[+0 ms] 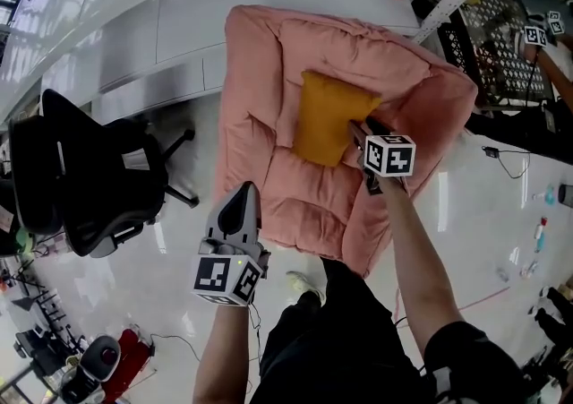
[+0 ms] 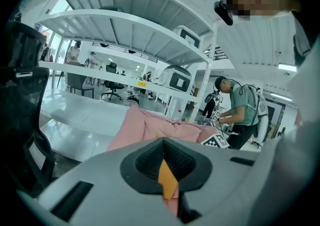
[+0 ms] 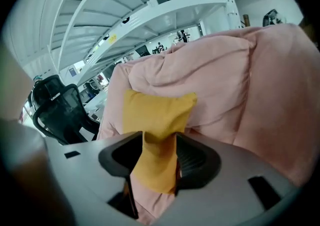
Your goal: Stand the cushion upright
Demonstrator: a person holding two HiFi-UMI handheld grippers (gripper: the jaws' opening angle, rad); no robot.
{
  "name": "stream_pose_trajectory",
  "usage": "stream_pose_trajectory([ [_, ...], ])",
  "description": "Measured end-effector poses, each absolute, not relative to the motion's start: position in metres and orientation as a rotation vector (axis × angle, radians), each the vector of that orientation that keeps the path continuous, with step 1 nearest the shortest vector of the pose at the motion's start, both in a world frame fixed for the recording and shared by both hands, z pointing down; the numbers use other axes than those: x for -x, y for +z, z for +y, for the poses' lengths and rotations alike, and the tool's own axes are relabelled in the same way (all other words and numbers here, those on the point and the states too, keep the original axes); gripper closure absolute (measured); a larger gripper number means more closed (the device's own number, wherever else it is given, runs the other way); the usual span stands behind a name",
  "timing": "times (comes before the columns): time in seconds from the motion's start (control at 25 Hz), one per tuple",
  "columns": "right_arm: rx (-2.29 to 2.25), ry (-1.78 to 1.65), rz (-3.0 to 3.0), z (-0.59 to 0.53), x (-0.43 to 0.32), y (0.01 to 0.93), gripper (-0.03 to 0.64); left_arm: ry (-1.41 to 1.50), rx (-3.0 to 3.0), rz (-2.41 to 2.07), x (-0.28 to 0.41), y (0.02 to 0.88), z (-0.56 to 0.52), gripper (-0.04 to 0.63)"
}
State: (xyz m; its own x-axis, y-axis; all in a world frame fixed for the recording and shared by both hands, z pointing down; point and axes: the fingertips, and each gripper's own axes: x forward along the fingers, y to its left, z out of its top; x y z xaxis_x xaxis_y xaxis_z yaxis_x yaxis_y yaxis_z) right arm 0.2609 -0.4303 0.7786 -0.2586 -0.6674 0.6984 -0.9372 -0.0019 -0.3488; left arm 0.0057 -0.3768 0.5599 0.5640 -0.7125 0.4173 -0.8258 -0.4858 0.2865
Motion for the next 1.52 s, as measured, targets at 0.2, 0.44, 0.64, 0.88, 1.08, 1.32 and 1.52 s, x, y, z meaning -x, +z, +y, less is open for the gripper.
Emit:
stream_pose_trajectory([
  [0.2, -1.713, 1.060, -1.958, -0.428, -0.259, 0.755, 0.400, 0.322, -2.360, -1.222, -0.009, 0.558, -0.375, 0.594],
  [0.44, -1.719, 0.989, -2.015, -0.407, -0.234, 0.714, 0.458, 0.335, -2.372, -1.204, -0.007, 0.555, -0.360, 0.594],
  [0.64, -1.778, 0.933, -2.045, -0.378, -0.214, 0.672, 0.533, 0.330, -2.379, -1.198, 0.002, 0.545, -0.342, 0.594],
  [0.88, -1.810, 0.848, -2.063, -0.343, -0.193, 0.615, 0.589, 0.323, -2.405, -1.171, 0.016, 0.522, -0.320, 0.594],
  [1.08, -1.800, 0.789, -2.133, -0.308, -0.158, 0.575, 0.600, 0.316, -2.394, -1.185, 0.043, 0.504, -0.297, 0.594],
  [1.32, -1.752, 0.761, -2.261, -0.273, -0.114, 0.529, 0.604, 0.275, -2.399, -1.229, 0.071, 0.471, -0.269, 0.594],
  [1.52, -1.705, 0.692, -2.371, -0.247, -0.069, 0.487, 0.606, 0.223, -2.399, -1.259, 0.100, 0.444, -0.244, 0.594],
])
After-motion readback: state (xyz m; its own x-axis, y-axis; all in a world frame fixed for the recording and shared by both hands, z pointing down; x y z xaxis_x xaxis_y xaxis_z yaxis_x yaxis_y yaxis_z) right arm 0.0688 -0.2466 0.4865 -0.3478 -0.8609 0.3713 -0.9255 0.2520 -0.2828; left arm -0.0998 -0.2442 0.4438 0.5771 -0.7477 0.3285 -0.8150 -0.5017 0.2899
